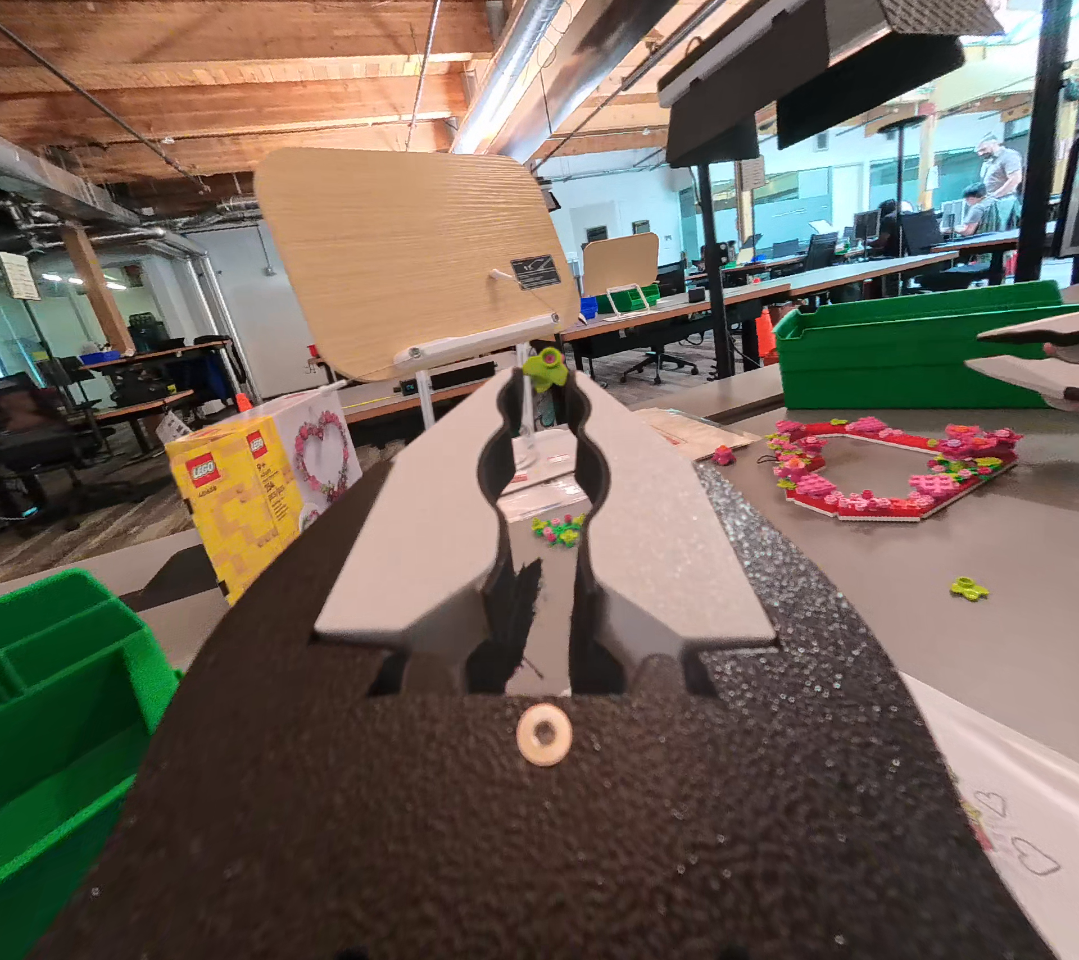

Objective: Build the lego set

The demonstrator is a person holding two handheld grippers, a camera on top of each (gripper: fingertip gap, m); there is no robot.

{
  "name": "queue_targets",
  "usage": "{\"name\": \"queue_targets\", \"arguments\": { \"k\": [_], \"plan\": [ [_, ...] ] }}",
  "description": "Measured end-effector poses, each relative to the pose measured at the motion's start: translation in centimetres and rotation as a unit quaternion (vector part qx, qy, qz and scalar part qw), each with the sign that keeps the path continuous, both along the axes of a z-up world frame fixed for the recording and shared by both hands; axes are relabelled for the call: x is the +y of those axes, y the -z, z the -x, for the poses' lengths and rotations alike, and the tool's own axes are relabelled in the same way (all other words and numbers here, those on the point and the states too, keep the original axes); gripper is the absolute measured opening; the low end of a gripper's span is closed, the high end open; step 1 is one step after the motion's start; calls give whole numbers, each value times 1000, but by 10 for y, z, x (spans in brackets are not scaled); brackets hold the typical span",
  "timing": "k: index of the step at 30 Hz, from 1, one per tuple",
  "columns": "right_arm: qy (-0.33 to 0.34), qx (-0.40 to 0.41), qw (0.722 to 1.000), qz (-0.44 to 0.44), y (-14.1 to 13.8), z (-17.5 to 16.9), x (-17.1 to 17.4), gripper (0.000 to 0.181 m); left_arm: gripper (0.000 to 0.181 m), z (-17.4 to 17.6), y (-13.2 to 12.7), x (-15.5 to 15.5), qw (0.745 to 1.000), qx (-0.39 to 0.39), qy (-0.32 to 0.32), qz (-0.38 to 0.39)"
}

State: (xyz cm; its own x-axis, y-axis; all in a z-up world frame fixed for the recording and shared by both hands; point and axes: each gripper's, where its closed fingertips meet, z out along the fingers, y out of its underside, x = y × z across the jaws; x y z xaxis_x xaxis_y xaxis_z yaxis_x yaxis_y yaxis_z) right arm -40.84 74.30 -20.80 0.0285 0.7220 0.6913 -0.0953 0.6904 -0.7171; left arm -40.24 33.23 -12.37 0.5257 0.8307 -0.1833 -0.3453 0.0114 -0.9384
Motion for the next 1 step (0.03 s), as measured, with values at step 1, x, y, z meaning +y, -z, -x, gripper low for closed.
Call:
{"name": "queue_targets", "arguments": {
  "k": [1],
  "plan": [
    [3,1,1000,2,-1,-3,0,18,12,-2,0,2,1000,2,3,2]
  ]
}}
